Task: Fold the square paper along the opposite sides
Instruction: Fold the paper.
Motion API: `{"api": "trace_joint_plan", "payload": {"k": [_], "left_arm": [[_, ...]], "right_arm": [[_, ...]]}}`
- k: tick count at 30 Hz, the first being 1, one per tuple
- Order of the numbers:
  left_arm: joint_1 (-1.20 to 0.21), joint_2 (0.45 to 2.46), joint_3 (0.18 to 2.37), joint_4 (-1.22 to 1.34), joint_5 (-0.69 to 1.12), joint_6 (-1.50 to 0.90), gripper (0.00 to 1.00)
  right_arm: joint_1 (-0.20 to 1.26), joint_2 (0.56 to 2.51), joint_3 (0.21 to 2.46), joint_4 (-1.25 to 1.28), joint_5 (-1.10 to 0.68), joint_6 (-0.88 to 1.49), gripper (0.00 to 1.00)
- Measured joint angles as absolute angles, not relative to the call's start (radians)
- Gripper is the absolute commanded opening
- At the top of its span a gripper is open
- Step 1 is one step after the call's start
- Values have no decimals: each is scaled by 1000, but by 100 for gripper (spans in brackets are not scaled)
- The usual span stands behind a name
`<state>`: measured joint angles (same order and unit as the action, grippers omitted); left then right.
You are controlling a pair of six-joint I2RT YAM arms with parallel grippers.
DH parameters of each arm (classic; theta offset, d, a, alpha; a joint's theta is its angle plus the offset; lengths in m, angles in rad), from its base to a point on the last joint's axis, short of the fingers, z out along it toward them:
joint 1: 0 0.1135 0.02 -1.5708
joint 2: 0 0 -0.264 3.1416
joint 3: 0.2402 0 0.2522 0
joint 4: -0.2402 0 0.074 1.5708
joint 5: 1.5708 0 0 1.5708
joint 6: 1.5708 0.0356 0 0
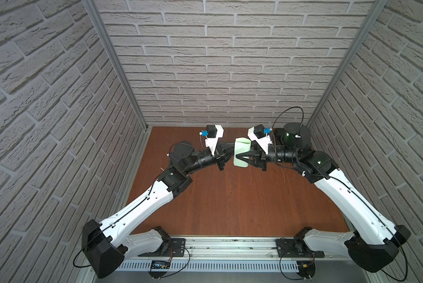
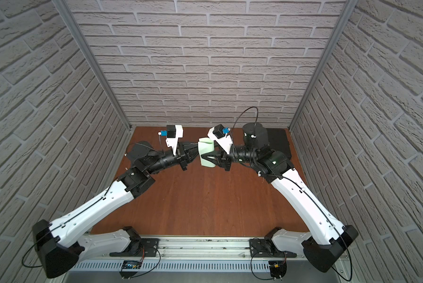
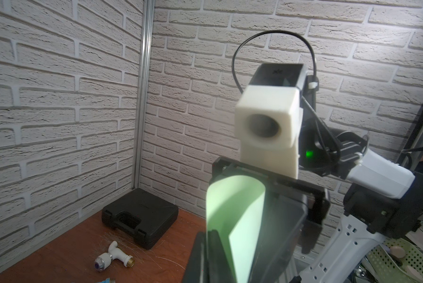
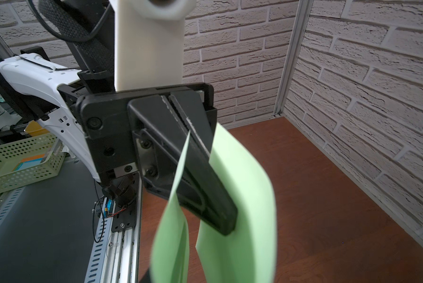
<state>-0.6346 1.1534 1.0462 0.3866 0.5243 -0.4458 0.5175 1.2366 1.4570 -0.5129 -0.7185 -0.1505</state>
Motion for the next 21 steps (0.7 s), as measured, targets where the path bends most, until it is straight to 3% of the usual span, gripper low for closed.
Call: {"api": "trace_joint_plan", "payload": {"k": [7, 15, 17, 21], "left_arm": [[-635, 1153, 1046, 386, 525, -446, 0], [-635, 1153, 1046, 385, 527, -446, 0], [-635, 1152, 1046, 383, 525, -444, 10], [-634, 1144, 1055, 349, 488, -402, 46]], "right_arm": [[517, 1237, 1457, -512, -712, -150, 22], [517, 1237, 1457, -511, -708, -149, 21], [517, 1237, 1457, -511, -707, -150, 21], [517, 1236, 1457, -512, -709, -150, 21]]}}
